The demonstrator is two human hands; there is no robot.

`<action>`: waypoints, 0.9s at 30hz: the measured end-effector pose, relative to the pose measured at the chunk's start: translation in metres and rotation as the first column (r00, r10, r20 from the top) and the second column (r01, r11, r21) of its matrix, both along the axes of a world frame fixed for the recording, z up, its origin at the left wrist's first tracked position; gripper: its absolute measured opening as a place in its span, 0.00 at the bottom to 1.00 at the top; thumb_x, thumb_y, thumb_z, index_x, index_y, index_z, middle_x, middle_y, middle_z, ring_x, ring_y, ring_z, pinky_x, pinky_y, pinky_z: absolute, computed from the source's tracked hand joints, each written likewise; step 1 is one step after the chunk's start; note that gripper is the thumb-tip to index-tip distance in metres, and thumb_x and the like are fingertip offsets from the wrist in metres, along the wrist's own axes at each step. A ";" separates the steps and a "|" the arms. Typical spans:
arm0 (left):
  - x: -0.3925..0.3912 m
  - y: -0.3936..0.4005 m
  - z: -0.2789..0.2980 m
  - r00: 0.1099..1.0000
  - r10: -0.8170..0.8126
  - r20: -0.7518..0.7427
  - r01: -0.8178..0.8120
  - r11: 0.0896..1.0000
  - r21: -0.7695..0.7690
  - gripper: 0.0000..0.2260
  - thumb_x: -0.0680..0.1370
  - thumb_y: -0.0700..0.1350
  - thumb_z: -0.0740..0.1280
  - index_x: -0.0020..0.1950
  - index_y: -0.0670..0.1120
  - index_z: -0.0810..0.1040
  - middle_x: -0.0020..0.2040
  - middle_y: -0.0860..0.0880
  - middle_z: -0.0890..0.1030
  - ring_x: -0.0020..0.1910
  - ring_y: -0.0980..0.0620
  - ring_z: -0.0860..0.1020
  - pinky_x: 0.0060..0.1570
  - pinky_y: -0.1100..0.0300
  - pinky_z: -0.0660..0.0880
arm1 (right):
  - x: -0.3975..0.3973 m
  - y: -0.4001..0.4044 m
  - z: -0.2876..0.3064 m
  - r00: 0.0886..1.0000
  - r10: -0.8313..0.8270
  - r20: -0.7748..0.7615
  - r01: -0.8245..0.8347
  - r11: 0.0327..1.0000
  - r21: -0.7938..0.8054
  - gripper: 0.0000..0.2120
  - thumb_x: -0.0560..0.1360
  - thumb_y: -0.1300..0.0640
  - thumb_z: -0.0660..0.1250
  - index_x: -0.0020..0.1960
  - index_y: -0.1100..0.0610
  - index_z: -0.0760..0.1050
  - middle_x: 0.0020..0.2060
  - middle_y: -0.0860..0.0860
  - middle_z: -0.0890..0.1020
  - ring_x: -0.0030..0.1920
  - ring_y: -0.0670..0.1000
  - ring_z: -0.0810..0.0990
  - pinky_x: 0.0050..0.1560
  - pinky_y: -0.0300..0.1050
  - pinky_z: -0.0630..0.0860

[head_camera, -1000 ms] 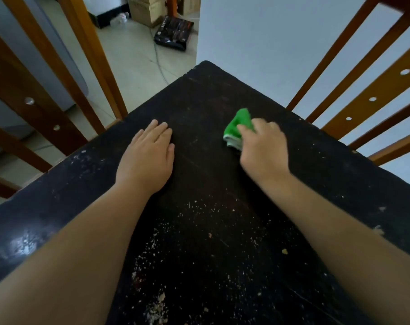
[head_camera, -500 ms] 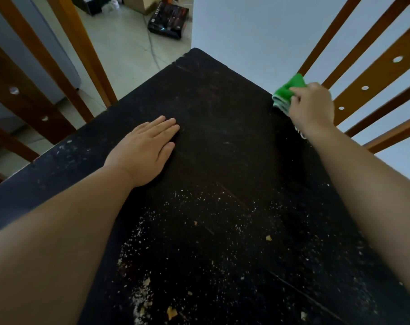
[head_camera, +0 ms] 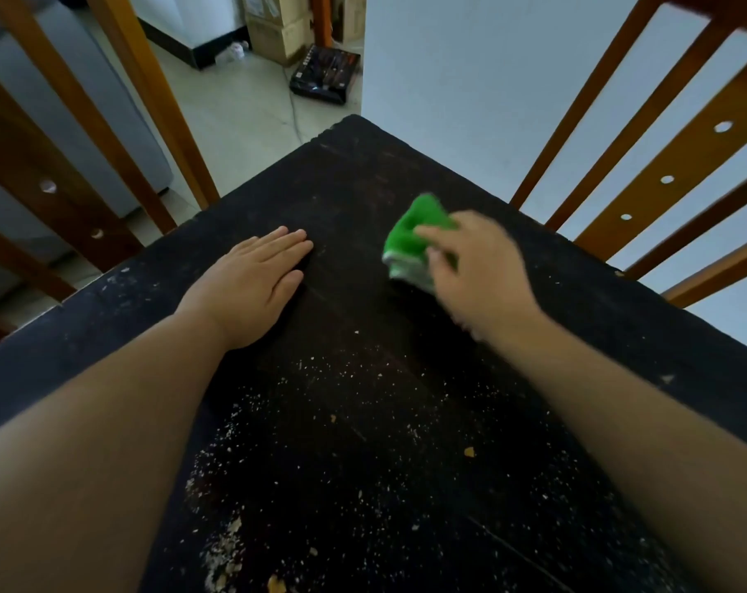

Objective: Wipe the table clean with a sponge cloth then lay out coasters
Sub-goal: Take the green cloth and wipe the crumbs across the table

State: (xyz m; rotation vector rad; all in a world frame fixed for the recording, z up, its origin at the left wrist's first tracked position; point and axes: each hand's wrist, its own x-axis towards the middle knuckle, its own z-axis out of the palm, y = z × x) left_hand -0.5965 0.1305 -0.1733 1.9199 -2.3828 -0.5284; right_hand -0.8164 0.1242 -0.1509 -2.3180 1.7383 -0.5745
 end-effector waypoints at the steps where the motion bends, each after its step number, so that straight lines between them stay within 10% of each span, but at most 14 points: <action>1: -0.001 0.000 0.000 1.000 0.001 0.001 -0.001 1.000 -0.004 0.21 0.81 0.48 0.50 0.74 0.52 0.53 0.76 0.54 0.53 0.75 0.57 0.48 0.71 0.60 0.43 | -0.012 -0.016 -0.001 0.996 -0.076 -0.034 0.076 0.997 -0.029 0.15 0.78 0.59 0.57 0.63 0.55 0.72 0.58 0.57 0.74 0.56 0.54 0.71 0.54 0.41 0.65; 6: -0.001 0.001 -0.001 1.000 0.002 0.013 -0.002 0.999 -0.038 0.21 0.81 0.47 0.51 0.74 0.51 0.54 0.76 0.54 0.54 0.75 0.57 0.49 0.72 0.59 0.44 | -0.027 -0.053 -0.018 0.919 -0.310 -0.242 0.315 0.949 -0.018 0.14 0.77 0.59 0.56 0.59 0.61 0.73 0.56 0.60 0.73 0.54 0.59 0.71 0.53 0.50 0.70; 16: 0.003 0.001 0.000 0.999 -0.035 -0.024 0.034 0.999 -0.042 0.21 0.81 0.47 0.52 0.74 0.49 0.54 0.76 0.52 0.54 0.75 0.55 0.50 0.72 0.59 0.46 | 0.034 0.034 0.006 0.969 0.238 -0.073 -0.238 0.971 0.006 0.15 0.75 0.64 0.61 0.60 0.59 0.75 0.56 0.59 0.77 0.54 0.59 0.74 0.57 0.47 0.68; 22: 0.007 -0.002 -0.003 0.997 -0.051 -0.051 0.048 0.997 -0.063 0.21 0.81 0.47 0.52 0.74 0.50 0.53 0.76 0.53 0.54 0.75 0.55 0.50 0.72 0.59 0.46 | -0.021 -0.074 -0.012 0.934 -0.336 -0.125 0.331 0.942 -0.058 0.15 0.78 0.62 0.55 0.61 0.61 0.73 0.57 0.62 0.74 0.57 0.59 0.71 0.56 0.47 0.66; 27: 0.011 -0.004 -0.009 0.996 -0.054 -0.077 0.048 0.996 -0.079 0.21 0.81 0.48 0.52 0.74 0.51 0.54 0.76 0.53 0.54 0.75 0.55 0.50 0.72 0.58 0.46 | 0.007 -0.110 -0.028 0.840 -0.509 -0.190 0.503 0.860 -0.079 0.14 0.78 0.61 0.54 0.60 0.61 0.72 0.59 0.60 0.71 0.58 0.60 0.69 0.55 0.50 0.69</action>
